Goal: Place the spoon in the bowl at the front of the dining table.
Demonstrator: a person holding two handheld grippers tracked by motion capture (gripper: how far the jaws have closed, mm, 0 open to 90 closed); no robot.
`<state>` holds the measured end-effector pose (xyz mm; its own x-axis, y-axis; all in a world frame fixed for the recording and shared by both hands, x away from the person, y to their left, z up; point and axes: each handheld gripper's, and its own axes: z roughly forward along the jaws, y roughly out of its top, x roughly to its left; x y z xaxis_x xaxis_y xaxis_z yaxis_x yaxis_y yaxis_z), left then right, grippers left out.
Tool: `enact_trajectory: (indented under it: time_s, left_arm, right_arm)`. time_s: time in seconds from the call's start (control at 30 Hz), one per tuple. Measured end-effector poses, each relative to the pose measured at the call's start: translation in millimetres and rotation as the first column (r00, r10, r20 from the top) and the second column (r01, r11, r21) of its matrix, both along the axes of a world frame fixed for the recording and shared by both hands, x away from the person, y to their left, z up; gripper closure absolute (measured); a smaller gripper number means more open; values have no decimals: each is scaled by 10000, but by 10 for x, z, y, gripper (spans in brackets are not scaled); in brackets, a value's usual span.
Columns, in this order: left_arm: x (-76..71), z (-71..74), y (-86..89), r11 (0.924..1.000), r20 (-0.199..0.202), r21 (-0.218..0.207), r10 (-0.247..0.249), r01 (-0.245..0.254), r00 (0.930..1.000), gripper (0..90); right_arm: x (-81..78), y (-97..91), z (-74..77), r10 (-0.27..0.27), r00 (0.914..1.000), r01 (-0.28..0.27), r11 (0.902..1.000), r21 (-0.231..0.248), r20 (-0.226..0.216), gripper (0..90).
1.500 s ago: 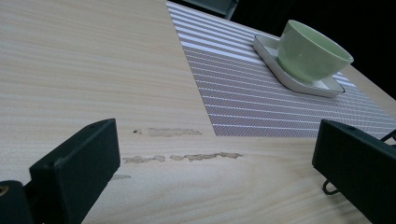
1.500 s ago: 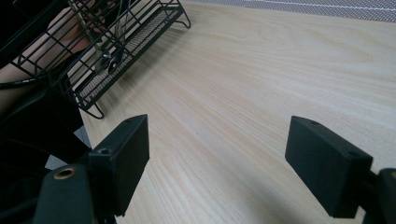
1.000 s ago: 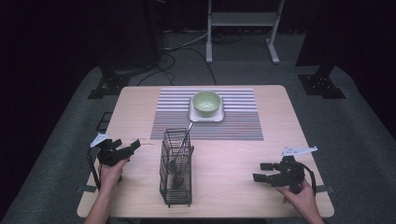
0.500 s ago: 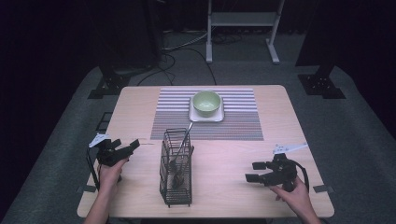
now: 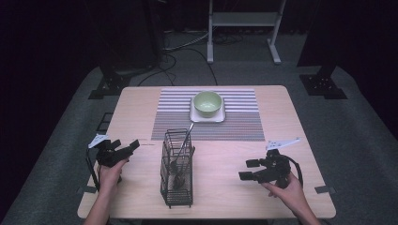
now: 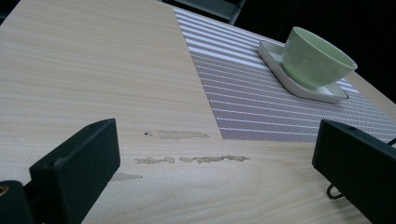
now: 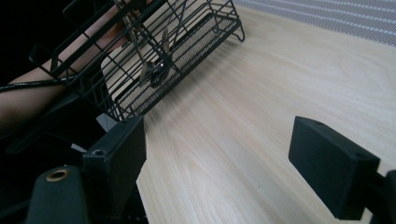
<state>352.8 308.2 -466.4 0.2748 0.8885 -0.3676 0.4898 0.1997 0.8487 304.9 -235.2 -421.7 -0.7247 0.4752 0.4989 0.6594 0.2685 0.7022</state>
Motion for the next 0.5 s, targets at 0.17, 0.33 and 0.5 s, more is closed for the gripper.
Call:
enact_trajectory:
  time_s: [0.17,0.33,0.5]
  left_arm:
    - [-2,2,2,10000,8,6,-18,18,10000,0]
    - [-1,-3,9,10000,-19,7,-23,23,10000,0]
    - [-1,-3,13,10000,-30,-26,-15,15,10000,0]
  right_arm:
    - [4,51,80,-244,9997,245,9996,-118,75,174]
    - [42,158,196,-217,9997,215,9993,-315,-64,174]
    - [78,237,265,-77,9999,73,9991,-426,-107,174]
